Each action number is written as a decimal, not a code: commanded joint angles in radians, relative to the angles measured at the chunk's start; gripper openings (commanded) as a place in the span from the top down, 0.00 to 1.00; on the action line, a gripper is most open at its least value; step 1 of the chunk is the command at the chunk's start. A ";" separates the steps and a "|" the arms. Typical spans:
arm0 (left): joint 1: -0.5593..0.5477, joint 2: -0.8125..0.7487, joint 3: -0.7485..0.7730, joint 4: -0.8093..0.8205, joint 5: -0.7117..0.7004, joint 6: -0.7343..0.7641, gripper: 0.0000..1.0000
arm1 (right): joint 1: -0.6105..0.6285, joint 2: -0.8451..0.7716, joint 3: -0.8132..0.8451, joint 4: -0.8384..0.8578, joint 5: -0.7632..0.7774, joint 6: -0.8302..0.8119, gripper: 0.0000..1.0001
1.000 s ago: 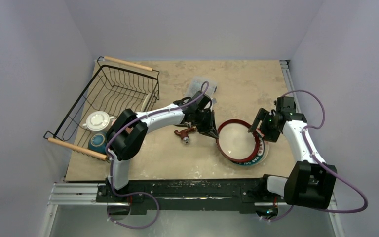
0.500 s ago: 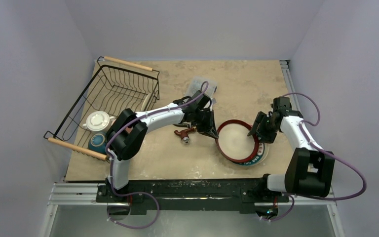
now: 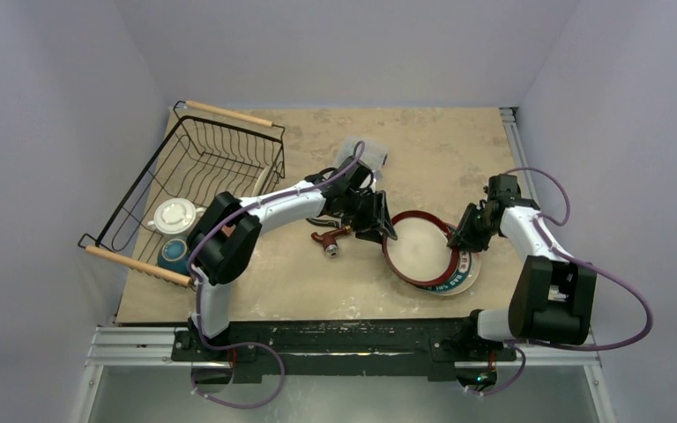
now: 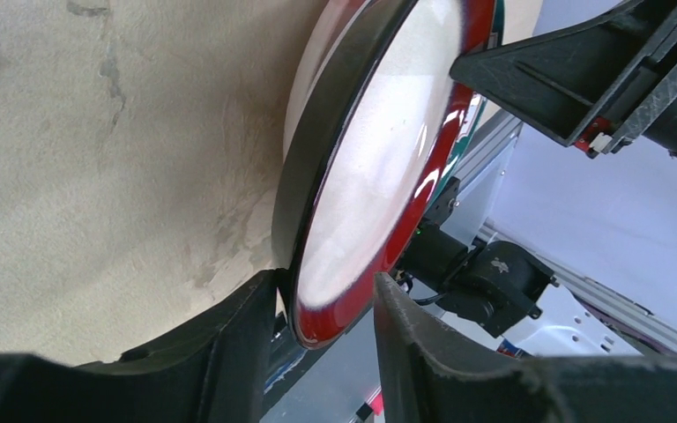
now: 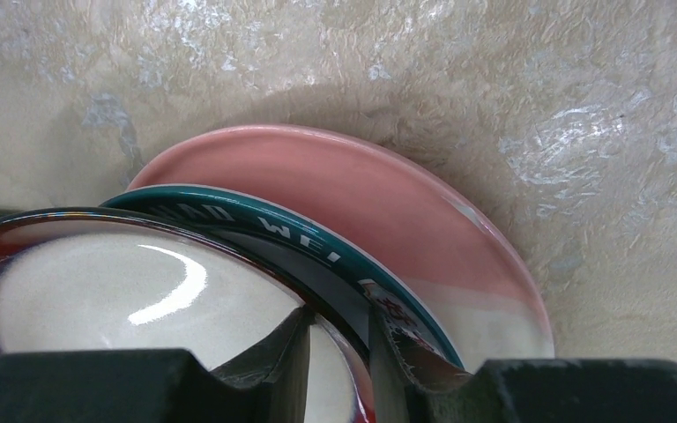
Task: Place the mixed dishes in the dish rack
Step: Pick up the plate at the center of the board.
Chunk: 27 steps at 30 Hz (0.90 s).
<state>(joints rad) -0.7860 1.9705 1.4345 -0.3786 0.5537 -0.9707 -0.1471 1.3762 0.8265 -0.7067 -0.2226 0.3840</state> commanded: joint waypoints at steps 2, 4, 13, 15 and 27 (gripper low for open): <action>-0.019 0.006 0.042 0.134 0.078 -0.047 0.54 | 0.015 0.017 -0.043 0.054 -0.099 0.033 0.75; -0.024 0.020 0.049 0.130 0.085 -0.046 0.52 | 0.014 0.016 -0.044 0.060 -0.112 0.034 0.76; -0.036 -0.003 0.107 -0.116 -0.151 0.177 0.57 | 0.014 0.023 -0.064 0.081 -0.159 0.043 0.85; -0.036 -0.013 0.109 -0.113 -0.153 0.209 0.57 | 0.014 0.026 -0.065 0.081 -0.161 0.039 0.87; -0.032 -0.015 0.105 -0.029 -0.011 0.190 0.98 | 0.015 -0.023 -0.050 0.049 -0.114 0.046 0.77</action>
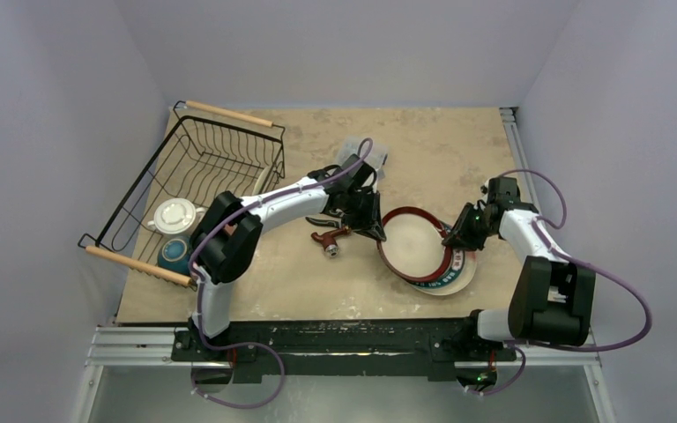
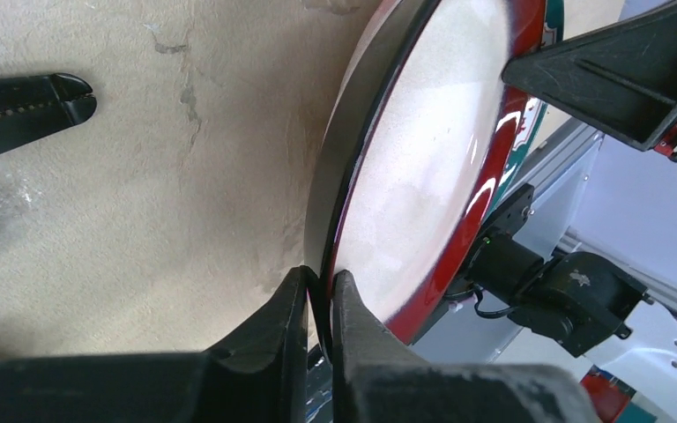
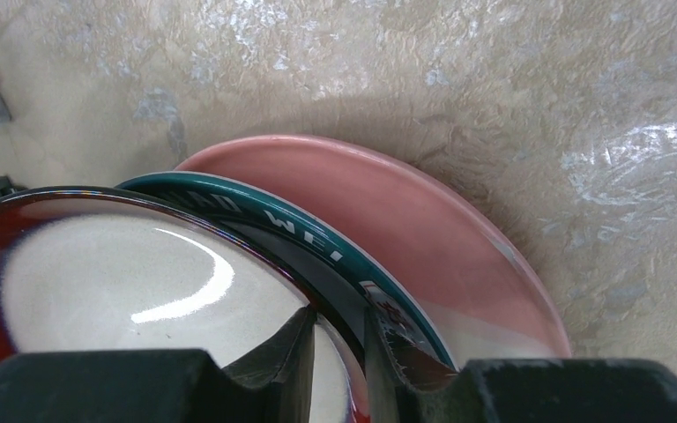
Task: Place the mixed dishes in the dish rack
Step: Pick up the plate at the center of the board.
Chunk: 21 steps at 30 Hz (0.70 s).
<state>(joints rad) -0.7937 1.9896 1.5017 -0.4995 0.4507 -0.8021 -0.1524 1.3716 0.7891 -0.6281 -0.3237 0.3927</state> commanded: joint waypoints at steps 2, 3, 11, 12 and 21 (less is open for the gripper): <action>-0.020 -0.056 0.031 0.096 0.089 0.022 1.00 | 0.019 -0.037 -0.004 -0.043 0.010 0.038 0.75; -0.017 -0.066 0.031 0.098 0.094 0.017 1.00 | 0.019 -0.045 0.003 -0.051 0.023 0.037 0.73; 0.015 -0.149 0.016 0.174 0.182 -0.085 1.00 | 0.020 -0.129 0.077 -0.136 0.110 0.012 0.60; 0.019 -0.161 0.008 0.191 0.192 -0.100 1.00 | 0.019 -0.139 0.084 -0.142 0.109 0.009 0.56; 0.092 -0.267 -0.074 0.224 0.218 -0.116 1.00 | 0.019 -0.186 0.186 -0.190 -0.008 -0.027 0.18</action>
<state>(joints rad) -0.7383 1.8580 1.4124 -0.4103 0.5442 -0.8993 -0.1371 1.2129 0.8986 -0.7803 -0.2592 0.3920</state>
